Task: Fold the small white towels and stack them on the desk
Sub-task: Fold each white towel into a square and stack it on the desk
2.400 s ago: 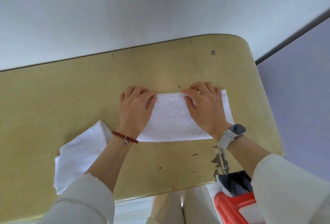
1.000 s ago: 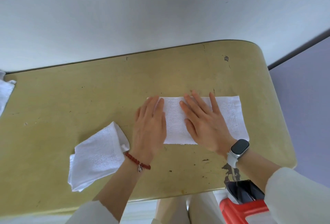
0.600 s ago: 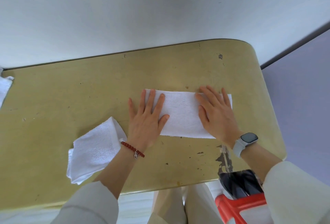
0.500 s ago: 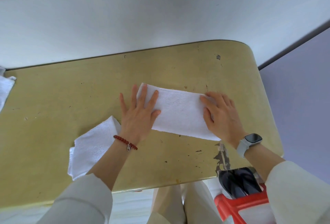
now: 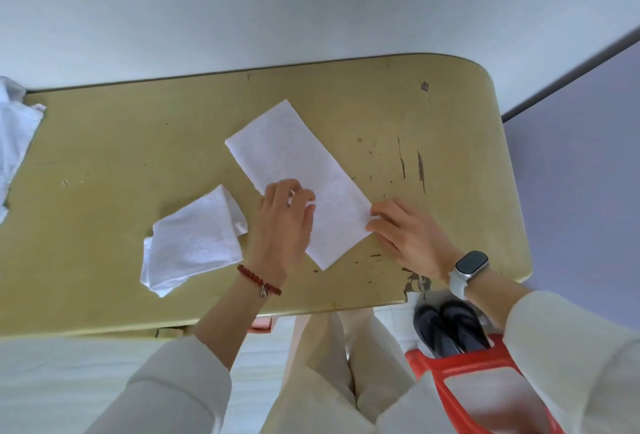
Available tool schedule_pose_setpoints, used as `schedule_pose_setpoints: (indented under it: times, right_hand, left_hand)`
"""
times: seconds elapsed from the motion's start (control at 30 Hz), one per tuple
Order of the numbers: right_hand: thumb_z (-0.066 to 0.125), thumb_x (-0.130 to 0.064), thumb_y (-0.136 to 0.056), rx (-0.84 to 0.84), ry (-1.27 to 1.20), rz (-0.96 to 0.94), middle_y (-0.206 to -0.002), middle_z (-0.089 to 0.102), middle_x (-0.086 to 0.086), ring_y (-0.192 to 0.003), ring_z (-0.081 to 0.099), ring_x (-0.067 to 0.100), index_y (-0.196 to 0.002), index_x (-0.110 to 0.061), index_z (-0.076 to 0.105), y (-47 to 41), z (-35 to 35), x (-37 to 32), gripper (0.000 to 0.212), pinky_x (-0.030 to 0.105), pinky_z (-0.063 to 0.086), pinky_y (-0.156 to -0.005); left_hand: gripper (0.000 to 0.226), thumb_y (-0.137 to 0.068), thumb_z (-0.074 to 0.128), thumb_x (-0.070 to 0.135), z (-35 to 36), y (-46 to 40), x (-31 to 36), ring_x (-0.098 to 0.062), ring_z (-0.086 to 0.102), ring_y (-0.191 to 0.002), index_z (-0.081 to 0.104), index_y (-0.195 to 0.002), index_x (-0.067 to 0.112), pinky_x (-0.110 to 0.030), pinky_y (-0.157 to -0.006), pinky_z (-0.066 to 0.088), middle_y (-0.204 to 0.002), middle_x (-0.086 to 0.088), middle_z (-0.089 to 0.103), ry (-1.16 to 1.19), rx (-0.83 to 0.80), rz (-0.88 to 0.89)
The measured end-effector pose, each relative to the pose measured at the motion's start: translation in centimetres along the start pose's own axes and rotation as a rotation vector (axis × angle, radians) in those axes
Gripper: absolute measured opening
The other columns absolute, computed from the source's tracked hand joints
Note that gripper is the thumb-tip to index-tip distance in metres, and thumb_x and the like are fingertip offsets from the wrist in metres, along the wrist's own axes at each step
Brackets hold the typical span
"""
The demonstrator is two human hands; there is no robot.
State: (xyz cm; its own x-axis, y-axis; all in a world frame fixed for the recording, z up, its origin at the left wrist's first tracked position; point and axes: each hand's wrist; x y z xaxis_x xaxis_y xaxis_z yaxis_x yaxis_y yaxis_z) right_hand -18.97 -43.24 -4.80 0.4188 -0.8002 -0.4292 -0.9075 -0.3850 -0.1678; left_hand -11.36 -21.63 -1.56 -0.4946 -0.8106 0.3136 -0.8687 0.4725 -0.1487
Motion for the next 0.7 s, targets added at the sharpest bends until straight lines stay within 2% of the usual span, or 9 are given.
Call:
schedule_pose_setpoints:
  times: [0.1, 0.2, 0.3, 0.47, 0.53, 0.6, 0.7]
  right_hand:
    - [0.060, -0.006, -0.079, -0.051, 0.103, -0.124, -0.098, 0.054, 0.005, -0.083, 0.057, 0.027, -0.089, -0.007, 0.062, 0.2, -0.6, 0.6, 0.010, 0.032, 0.047, -0.065]
    - [0.056, -0.007, -0.081, -0.101, 0.207, -0.166, -0.093, 0.062, 0.005, -0.080, 0.060, 0.025, -0.089, -0.009, 0.064, -0.1, -1.1, 0.6, 0.012, 0.032, 0.048, -0.061]
    - [0.040, 0.004, -0.077, -0.118, 0.268, -0.158, -0.086, 0.063, 0.007, -0.071, 0.059, 0.026, -0.084, -0.006, 0.064, -0.6, -0.8, 0.2, 0.026, 0.032, 0.049, -0.056]
    - [0.028, 0.005, -0.073, -0.159, 0.334, -0.121, -0.072, 0.058, 0.005, -0.059, 0.052, 0.022, -0.072, -0.009, 0.059, -1.7, -0.4, -0.3, 0.033, 0.031, 0.045, -0.050]
    - [0.034, 0.004, -0.074, -0.152, 0.333, -0.107, -0.069, 0.057, 0.004, -0.058, 0.051, 0.021, -0.071, -0.010, 0.057, -2.3, -0.7, -0.5, 0.027, 0.030, 0.044, -0.049]
    - [0.051, 0.006, -0.068, -0.143, 0.286, -0.043, -0.068, 0.056, 0.004, -0.052, 0.046, 0.021, -0.071, -0.010, 0.056, -2.6, -1.0, -0.9, 0.016, 0.028, 0.037, -0.043]
    - [0.068, 0.007, -0.061, -0.120, 0.134, 0.083, -0.070, 0.056, 0.007, -0.042, 0.031, 0.016, -0.074, -0.005, 0.056, -2.0, -1.3, -1.8, 0.021, 0.024, 0.025, -0.032]
  left_hand:
    - [0.023, -0.086, 0.044, 0.022, 0.4, 3.2, 2.0, -0.021, 0.053, -0.071, 0.060, -0.075, 0.011, -0.034, -0.059, 0.048, -0.079, -0.003, 0.057, 0.174, -0.142, 0.092]
    - [0.024, -0.083, 0.050, 0.028, 1.4, 4.7, 1.7, -0.021, 0.051, -0.069, 0.056, -0.066, 0.013, -0.034, -0.060, 0.046, -0.074, 0.000, 0.056, 0.137, -0.150, 0.080]
    - [0.026, -0.079, 0.053, 0.037, 2.1, 5.1, 1.4, -0.021, 0.048, -0.071, 0.055, -0.069, 0.014, -0.028, -0.066, 0.040, -0.076, -0.001, 0.055, 0.087, -0.124, 0.075]
    - [0.033, -0.074, 0.054, 0.046, 2.1, 5.4, 2.0, -0.024, 0.050, -0.073, 0.053, -0.073, 0.013, -0.033, -0.064, 0.045, -0.080, -0.004, 0.054, 0.012, -0.140, 0.033]
    - [0.037, -0.072, 0.052, 0.050, 2.0, 5.2, 2.6, -0.024, 0.050, -0.071, 0.051, -0.072, 0.013, -0.032, -0.063, 0.044, -0.078, -0.004, 0.053, -0.017, -0.138, -0.031]
    - [0.038, -0.073, 0.050, 0.051, 2.0, 5.0, 3.2, -0.025, 0.050, -0.070, 0.048, -0.072, 0.013, -0.033, -0.062, 0.043, -0.078, -0.004, 0.053, -0.035, -0.133, -0.086]
    - [0.022, -0.076, 0.048, 0.036, 1.9, 4.9, 3.6, -0.025, 0.052, -0.068, 0.045, -0.077, 0.013, -0.032, -0.061, 0.042, -0.080, -0.006, 0.054, -0.048, -0.114, -0.114]
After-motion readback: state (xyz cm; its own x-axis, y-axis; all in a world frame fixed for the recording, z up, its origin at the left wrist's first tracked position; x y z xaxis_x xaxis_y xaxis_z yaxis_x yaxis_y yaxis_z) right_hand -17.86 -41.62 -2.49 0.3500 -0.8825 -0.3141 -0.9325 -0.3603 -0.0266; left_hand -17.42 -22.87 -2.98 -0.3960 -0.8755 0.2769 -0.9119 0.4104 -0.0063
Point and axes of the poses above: each hand's wrist, its own y-axis away from the middle knuckle, its own z-axis out of the palm, x = y × z
